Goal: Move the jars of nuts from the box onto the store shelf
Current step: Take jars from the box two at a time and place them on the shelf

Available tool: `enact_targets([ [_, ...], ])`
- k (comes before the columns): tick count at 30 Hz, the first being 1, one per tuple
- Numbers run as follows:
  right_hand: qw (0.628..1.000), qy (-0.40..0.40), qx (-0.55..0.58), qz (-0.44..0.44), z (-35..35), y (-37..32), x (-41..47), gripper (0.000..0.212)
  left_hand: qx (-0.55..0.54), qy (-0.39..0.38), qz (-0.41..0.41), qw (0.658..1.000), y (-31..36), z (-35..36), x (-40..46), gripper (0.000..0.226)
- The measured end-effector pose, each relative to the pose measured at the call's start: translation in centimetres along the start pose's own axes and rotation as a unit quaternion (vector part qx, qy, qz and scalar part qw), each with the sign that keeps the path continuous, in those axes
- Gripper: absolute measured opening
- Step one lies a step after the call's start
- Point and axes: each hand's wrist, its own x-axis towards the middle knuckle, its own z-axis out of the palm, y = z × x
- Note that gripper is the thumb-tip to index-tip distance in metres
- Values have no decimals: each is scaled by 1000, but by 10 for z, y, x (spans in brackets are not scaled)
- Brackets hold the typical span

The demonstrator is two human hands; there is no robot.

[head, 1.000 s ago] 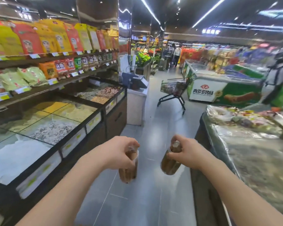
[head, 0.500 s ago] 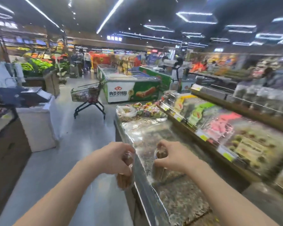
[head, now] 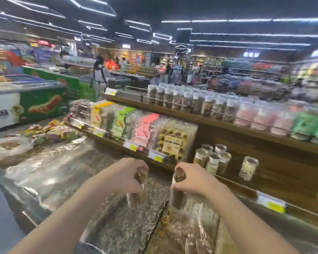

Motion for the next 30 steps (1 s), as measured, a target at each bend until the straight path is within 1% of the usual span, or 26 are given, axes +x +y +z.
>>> enact_targets([
  [1,1000,4,3,21,-2,10,0,53,-10,-8,8,1000,3,3,14,74],
  [3,998,12,11,60,-7,30,1,52,-25,-22,28,999,11,6,41,73],
  [4,997,15,10,77,-9,39,1,53,-25,-26,44,998,17,7,53,70],
  [7,992,16,17,123,-17,65,-3,57,-12,-41,101,994,36,11,86,72],
  [9,989,19,28,146,-22,83,-2,60,-15,-49,119,992,47,17,105,73],
  [14,981,28,56,186,-38,131,4,41,-18,-72,140,987,81,35,143,78],
  [17,979,36,51,194,-48,171,14,38,-29,-82,150,985,104,42,160,74],
  [19,978,36,54,200,-54,198,28,43,-37,-87,153,984,117,46,169,69],
  [23,977,55,23,207,-69,252,63,49,-62,-82,129,986,136,52,191,71],
  [26,973,89,-10,215,-72,294,95,64,-78,-86,108,987,151,50,207,56],
  [28,969,102,-10,223,-68,322,114,69,-90,-88,96,987,157,50,217,48],
  [30,968,103,4,229,-61,347,130,72,-98,-82,87,988,161,52,226,49],
])
